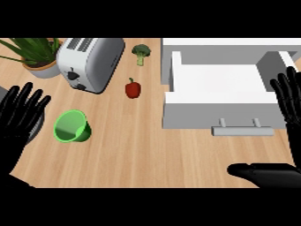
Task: Pick up the cup, place it into the drawer and close the drawer
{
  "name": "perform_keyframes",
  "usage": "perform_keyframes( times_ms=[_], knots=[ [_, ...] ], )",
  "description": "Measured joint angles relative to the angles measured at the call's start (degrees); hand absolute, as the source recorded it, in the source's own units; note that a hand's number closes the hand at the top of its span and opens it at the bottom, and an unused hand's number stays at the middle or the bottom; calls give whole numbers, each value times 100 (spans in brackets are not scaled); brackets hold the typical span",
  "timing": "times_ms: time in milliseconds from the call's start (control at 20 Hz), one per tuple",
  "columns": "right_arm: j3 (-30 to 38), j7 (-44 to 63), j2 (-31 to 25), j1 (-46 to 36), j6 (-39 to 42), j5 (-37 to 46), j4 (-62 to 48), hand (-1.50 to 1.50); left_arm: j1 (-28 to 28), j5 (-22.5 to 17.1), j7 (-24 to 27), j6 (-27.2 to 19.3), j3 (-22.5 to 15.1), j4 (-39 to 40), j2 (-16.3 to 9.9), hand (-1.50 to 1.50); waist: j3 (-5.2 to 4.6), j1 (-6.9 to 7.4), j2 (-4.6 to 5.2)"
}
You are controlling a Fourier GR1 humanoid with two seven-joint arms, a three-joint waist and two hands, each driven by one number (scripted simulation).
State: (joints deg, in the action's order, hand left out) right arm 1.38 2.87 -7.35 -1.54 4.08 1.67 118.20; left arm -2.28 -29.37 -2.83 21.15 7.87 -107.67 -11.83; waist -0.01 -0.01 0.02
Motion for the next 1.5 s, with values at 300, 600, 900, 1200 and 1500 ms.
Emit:
perform_keyframes(
  times_ms=[300,600,900,1200,1500],
  knots=[
    [138,-258,-24,26,137,-56,-236,-150,50,356,485,262,345,944,-95,-150,-1,-4,1],
    [107,-218,33,-112,103,44,-313,-150,106,1135,1241,224,463,1941,-18,-150,0,-8,2],
    [173,-317,16,-61,185,26,-343,-150,369,1769,2103,268,604,3316,-156,-150,-1,-23,4],
    [297,-374,-30,-51,308,-93,-358,-150,878,2373,3208,218,721,5042,-346,-150,-3,-41,8],
    [343,-436,3,-149,336,-94,-503,-150,1469,2651,4249,268,844,6745,-532,-150,-5,-44,12]
  ],
)
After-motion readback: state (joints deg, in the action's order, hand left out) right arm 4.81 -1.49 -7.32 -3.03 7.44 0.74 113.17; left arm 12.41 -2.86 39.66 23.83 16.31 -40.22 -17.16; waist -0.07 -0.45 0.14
